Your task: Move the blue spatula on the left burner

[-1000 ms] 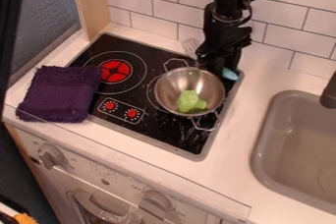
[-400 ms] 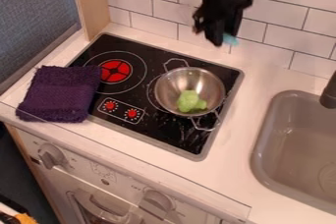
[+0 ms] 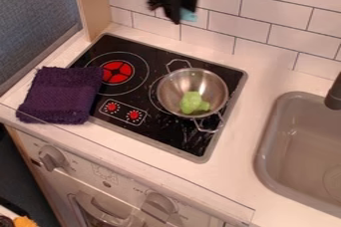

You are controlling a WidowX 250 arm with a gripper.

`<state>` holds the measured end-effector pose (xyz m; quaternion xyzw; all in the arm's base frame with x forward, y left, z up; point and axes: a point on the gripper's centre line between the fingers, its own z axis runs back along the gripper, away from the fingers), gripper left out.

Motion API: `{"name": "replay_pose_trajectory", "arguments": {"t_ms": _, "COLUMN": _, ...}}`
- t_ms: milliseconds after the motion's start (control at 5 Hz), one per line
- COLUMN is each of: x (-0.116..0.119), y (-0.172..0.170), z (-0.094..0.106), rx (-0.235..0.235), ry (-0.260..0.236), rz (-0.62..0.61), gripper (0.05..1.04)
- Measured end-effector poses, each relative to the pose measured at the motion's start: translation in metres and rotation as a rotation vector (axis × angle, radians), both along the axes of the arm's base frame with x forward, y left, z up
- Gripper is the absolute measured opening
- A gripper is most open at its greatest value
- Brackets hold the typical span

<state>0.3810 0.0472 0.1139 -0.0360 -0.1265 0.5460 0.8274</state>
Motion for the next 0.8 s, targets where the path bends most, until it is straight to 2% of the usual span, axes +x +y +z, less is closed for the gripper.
{"name": "replay_pose_trajectory", "arguments": {"t_ms": 200, "x": -0.011, "y": 0.030, "z": -0.014, "rx": -0.009, "ry": 0.006, "rz": 0.004, "gripper": 0.343}}
{"name": "replay_pose_trajectory", "arguments": {"t_ms": 400, "x": -0.022, "y": 0.049, "z": -0.026, "rx": 0.034, "ry": 0.031, "rz": -0.006, "gripper": 0.343}}
{"name": "replay_pose_trajectory", "arguments": {"t_ms": 600, "x": -0.031, "y": 0.064, "z": -0.056, "rx": 0.046, "ry": 0.093, "rz": -0.010, "gripper": 0.343}}
{"name": "replay_pose_trajectory", "arguments": {"t_ms": 800, "x": -0.034, "y": 0.066, "z": -0.077, "rx": 0.057, "ry": 0.140, "rz": -0.020, "gripper": 0.343}}
